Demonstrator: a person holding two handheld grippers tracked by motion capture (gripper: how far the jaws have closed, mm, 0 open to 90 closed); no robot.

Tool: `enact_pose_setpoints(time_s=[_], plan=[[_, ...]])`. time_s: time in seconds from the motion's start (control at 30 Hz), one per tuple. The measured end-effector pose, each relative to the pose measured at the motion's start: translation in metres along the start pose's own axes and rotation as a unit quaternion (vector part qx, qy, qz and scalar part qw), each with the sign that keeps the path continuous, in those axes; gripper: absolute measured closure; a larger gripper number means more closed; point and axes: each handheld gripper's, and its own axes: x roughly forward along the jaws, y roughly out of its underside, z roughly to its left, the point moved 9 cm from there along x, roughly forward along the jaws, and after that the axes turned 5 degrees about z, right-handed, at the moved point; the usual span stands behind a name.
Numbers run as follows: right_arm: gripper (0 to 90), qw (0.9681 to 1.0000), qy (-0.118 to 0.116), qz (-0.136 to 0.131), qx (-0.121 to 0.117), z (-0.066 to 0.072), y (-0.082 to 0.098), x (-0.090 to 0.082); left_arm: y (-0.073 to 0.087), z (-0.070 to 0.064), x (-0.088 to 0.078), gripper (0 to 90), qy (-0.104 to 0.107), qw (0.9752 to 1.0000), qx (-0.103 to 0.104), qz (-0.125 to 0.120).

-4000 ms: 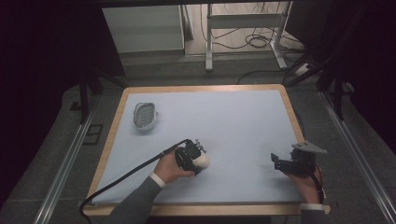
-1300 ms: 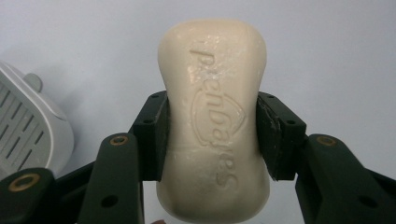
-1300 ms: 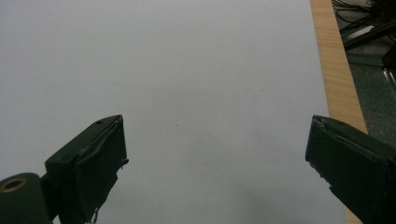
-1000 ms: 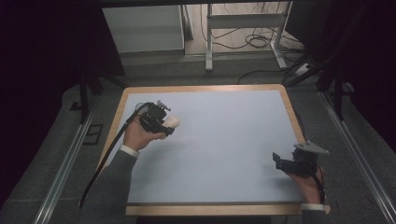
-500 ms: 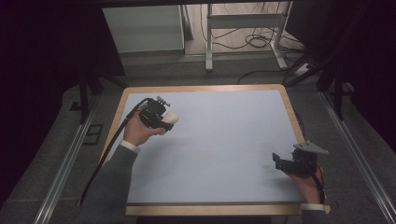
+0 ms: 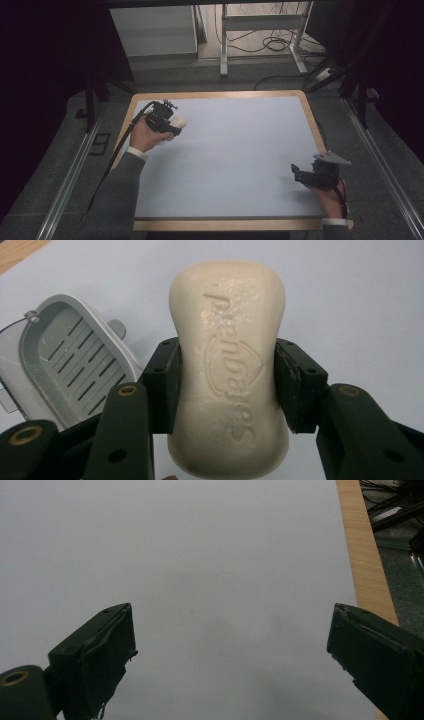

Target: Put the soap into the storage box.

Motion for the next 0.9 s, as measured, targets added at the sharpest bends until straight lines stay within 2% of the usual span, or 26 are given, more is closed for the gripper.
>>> enact_pose_setpoints(time_s=[0.13, 0.3, 0.47, 0.73, 0.9], plan=[[5.1, 1.0, 0.0, 0.0, 0.0, 0.0, 0.0, 0.0, -0.001, 0.007, 0.002, 49.5, -0.012, 0.9999, -0.003, -0.001], [5.2, 1.0, -0.001, 0.0, 0.0, 0.0, 0.0, 0.0, -0.002, 0.01, 0.004, 49.6, -0.009, 0.9999, -0.011, 0.002], [5.2, 1.0, -0.001, 0.001, 0.0, 0.0, 0.001, 0.001, -0.002, 0.021, 0.009, 49.5, -0.005, 0.9996, -0.026, 0.012], [5.1, 1.0, 0.001, 0.002, 0.0, -0.001, 0.001, 0.001, -0.002, 0.037, 0.013, 49.5, -0.017, 0.9987, -0.044, 0.02], [5.2, 1.0, 0.0, 0.001, 0.001, 0.0, 0.001, 0.001, -0.002, 0.043, 0.016, 49.5, -0.017, 0.9979, -0.058, 0.023]])
